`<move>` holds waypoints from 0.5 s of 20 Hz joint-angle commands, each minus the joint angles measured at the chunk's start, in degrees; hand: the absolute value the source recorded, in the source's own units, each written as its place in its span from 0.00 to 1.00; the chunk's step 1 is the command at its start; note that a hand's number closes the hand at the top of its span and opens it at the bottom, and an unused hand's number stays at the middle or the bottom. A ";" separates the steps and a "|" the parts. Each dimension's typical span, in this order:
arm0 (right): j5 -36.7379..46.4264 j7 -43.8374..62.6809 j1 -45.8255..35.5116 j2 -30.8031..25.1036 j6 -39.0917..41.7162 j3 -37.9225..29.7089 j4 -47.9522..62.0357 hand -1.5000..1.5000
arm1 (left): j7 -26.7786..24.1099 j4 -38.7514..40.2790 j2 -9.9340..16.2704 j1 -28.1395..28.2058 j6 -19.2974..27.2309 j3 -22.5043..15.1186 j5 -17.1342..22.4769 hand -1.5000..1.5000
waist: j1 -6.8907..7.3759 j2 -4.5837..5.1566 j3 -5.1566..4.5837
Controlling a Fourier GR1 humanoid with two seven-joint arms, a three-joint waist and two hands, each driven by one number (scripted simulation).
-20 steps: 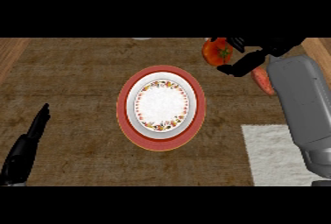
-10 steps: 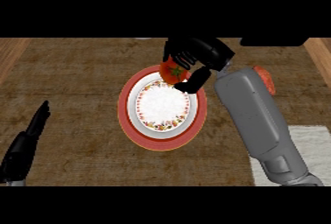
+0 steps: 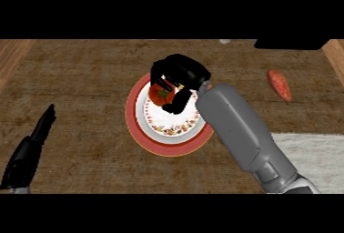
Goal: Pick the tomato from the placemat and place it in the plate
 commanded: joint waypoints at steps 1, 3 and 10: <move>-8.38 6.13 0.86 0.34 -5.66 5.20 4.17 1.00 | -1.58 1.98 -0.65 -0.55 0.27 -0.78 -1.34 0.50 | 0.62 0.08 -0.01; -9.69 5.26 0.80 0.35 -8.16 5.87 7.59 0.00 | 0.57 0.84 -0.32 -2.28 -0.10 0.07 -0.55 0.50 | 0.33 0.11 0.01; -18.46 0.66 -0.15 0.36 -14.07 7.71 9.34 0.00 | 0.39 2.43 -1.47 -3.19 0.33 -0.02 -1.65 0.50 | 0.19 0.14 0.04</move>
